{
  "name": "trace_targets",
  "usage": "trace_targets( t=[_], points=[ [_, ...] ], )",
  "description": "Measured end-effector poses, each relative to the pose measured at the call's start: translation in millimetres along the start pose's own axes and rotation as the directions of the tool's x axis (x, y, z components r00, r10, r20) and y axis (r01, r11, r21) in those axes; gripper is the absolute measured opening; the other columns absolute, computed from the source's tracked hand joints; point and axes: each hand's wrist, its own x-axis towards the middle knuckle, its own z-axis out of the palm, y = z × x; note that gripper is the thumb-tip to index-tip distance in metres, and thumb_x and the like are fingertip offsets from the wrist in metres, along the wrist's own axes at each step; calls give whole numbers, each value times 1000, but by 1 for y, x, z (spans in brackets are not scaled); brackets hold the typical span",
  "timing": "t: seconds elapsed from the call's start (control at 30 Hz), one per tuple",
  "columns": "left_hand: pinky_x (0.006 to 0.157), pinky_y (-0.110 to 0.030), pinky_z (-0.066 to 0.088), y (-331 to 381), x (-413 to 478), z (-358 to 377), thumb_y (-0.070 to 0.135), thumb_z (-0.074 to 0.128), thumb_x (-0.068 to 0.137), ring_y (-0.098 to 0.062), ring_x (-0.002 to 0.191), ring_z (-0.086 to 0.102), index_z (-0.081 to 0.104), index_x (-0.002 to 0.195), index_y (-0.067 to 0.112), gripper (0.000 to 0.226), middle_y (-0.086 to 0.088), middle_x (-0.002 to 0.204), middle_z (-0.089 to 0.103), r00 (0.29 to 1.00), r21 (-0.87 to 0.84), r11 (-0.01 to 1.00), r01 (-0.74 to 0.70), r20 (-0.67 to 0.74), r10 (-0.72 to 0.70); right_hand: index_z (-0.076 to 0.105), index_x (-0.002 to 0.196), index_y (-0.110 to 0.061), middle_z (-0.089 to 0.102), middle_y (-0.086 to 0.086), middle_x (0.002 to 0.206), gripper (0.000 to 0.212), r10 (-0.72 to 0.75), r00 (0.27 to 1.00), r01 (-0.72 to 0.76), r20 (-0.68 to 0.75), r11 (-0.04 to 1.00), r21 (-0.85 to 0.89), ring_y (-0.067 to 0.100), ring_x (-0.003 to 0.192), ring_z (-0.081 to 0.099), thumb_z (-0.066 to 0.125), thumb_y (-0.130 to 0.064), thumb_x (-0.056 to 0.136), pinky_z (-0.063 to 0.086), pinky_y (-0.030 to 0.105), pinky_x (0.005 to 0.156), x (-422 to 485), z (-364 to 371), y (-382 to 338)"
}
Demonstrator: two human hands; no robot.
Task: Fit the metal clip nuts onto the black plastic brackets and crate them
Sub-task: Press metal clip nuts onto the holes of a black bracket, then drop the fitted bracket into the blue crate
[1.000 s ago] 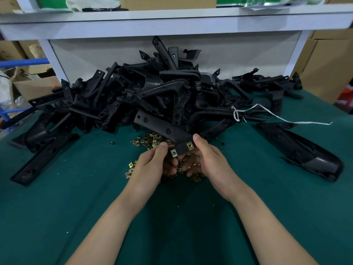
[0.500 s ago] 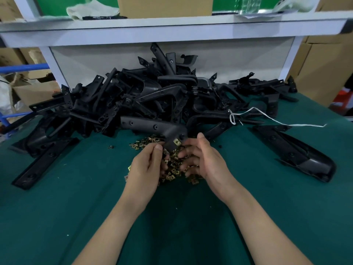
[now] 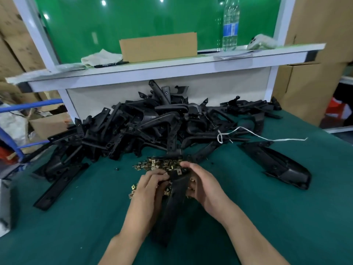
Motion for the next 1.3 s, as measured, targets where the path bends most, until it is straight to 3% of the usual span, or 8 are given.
trace_targets(
  t=[0.4, 0.57, 0.83, 0.93, 1.0, 1.1, 1.17, 1.3],
  points=[
    [94, -25, 42, 42, 3, 9, 29, 58, 94, -6, 102, 52, 51, 133, 15, 42, 8, 113, 65, 967, 202, 952, -231, -60, 247, 65, 126, -20, 70, 9, 124, 33, -60, 998, 59, 4, 988, 144, 22, 105, 69, 47, -36, 104, 54, 34, 82, -55, -20, -15],
    [94, -31, 46, 82, 19, 25, 32, 54, 97, -13, 109, 57, 49, 133, 19, 38, 6, 120, 63, 915, 198, 894, -402, 96, 391, 76, 108, -29, 72, 3, 101, 24, -156, 969, 184, -191, 974, 136, 14, 83, 68, 57, -16, 100, 54, 27, 67, -84, -46, -24],
    [83, -38, 47, 208, 34, 93, 32, 65, 95, -28, 91, 63, 61, 124, 20, 32, 2, 116, 67, 828, -9, 874, -486, 314, 464, 72, 93, -31, 70, -15, 90, 20, -483, 678, 261, -555, 863, -433, -1, 76, 63, 58, -17, 95, 45, 12, 67, -179, -121, -96],
    [87, -43, 52, 268, 13, 130, 28, 63, 97, -31, 97, 66, 56, 130, 15, 37, -3, 121, 67, 823, -258, 876, -407, 312, 474, 68, 90, -32, 67, -18, 88, 17, -635, 542, 117, -550, 705, -699, -11, 76, 59, 55, -23, 97, 39, 6, 67, -228, -153, -130],
    [86, -42, 50, 307, -8, 154, 29, 59, 99, -31, 103, 65, 51, 133, 15, 38, -8, 121, 67, 798, -374, 854, -362, 349, 491, 67, 94, -28, 70, -11, 91, 16, -695, 479, -71, -537, 579, -813, 3, 86, 63, 52, -30, 99, 45, 21, 77, -261, -172, -147],
    [94, -41, 46, 351, -44, 183, 44, 54, 101, -31, 115, 60, 48, 141, 20, 47, -7, 128, 63, 619, -368, 800, -474, 507, 600, 65, 110, -21, 67, 8, 112, 24, -761, 370, -409, -534, 383, -829, 31, 102, 60, 46, -34, 102, 49, 43, 87, -308, -196, -165],
    [102, -40, 40, 365, -59, 191, 51, 46, 102, -29, 125, 54, 41, 149, 20, 56, -5, 140, 55, 479, -327, 727, -604, 580, 659, 63, 116, -19, 64, 9, 116, 29, -778, 314, -433, -545, 394, -811, 35, 104, 59, 43, -35, 103, 49, 46, 87, -332, -205, -174],
    [101, -41, 39, 352, -50, 189, 39, 44, 105, -28, 121, 54, 46, 142, 18, 43, -4, 132, 57, 529, -340, 716, -610, 497, 687, 63, 115, -19, 67, 1, 110, 26, -789, 335, -346, -515, 405, -846, 22, 97, 60, 43, -32, 104, 46, 35, 78, -331, -201, -178]
  ],
)
